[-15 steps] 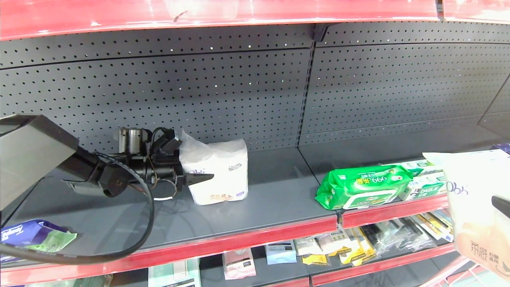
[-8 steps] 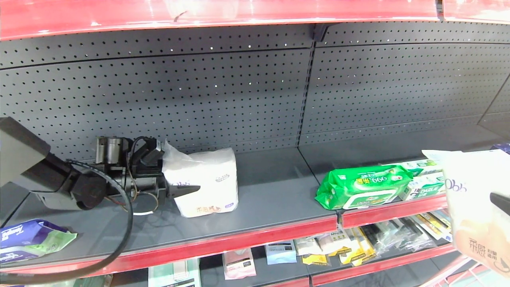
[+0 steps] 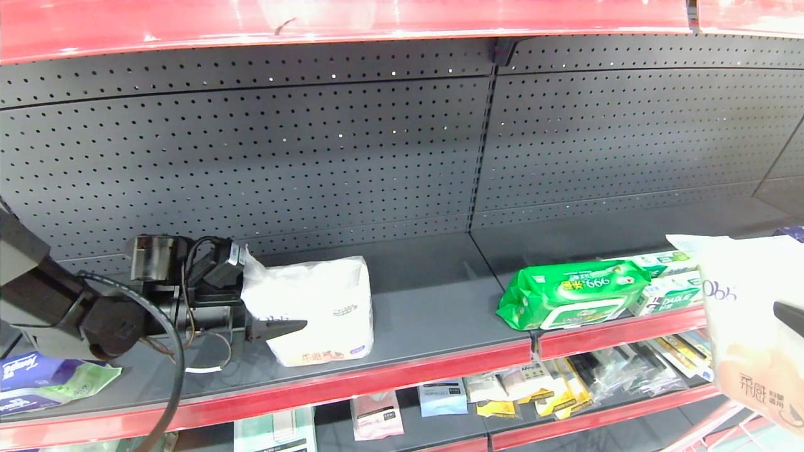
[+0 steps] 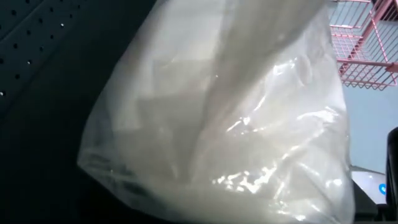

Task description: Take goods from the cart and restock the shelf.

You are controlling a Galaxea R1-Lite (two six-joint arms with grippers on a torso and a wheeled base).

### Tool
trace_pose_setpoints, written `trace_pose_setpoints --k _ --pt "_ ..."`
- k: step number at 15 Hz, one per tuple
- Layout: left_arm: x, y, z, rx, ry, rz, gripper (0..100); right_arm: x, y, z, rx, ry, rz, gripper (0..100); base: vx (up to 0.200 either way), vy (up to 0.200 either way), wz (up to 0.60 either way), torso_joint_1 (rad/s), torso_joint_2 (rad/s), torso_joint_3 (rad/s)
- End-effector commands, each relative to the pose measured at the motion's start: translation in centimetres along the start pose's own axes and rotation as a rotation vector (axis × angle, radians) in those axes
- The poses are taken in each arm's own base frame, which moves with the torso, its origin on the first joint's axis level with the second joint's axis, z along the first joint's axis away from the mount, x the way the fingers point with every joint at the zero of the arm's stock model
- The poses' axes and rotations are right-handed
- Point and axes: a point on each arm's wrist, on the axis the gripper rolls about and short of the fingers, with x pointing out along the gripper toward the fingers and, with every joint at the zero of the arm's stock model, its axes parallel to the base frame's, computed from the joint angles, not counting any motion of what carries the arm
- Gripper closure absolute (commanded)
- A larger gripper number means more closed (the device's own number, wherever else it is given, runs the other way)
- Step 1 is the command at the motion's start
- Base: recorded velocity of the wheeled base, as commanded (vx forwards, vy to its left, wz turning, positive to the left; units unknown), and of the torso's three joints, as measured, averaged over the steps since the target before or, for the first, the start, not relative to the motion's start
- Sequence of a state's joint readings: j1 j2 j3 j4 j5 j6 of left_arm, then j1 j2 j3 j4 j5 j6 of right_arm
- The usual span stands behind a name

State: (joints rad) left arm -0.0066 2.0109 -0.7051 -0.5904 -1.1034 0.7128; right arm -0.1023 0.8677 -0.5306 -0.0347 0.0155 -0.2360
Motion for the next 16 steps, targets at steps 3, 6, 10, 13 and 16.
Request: trace_pose_setpoints --k 3,6,10,13,16 --pt "-0.42 -0.58 0.14 0.001 -0.014 -0.013 100 -0.08 -0.06 0.22 0.000 -0.009 -0.003 100 0.000 0.000 0.00 0.000 0.00 0.000" --pt "-0.39 -0.68 -0.02 0.008 -0.018 -0.023 100 -0.12 -0.10 0.39 0.000 -0.015 -0.004 100 0.000 0.000 0.00 0.000 0.00 0.000" --pt "-0.34 -0.93 -0.12 0.013 -0.018 -0.031 100 -0.12 -0.18 0.37 0.002 -0.013 -0.011 100 0.000 0.000 0.00 0.000 0.00 0.000" --pt "-0.48 -1.06 -0.37 0.004 -0.005 -0.019 100 -0.17 -0.28 0.39 0.005 -0.014 -0.022 100 0.000 0.000 0.00 0.000 0.00 0.000" --pt "-0.58 -1.03 -0.42 0.000 0.009 -0.002 100 -0.17 -0.31 0.51 0.005 -0.017 -0.023 100 0.000 0.000 0.00 0.000 0.00 0.000"
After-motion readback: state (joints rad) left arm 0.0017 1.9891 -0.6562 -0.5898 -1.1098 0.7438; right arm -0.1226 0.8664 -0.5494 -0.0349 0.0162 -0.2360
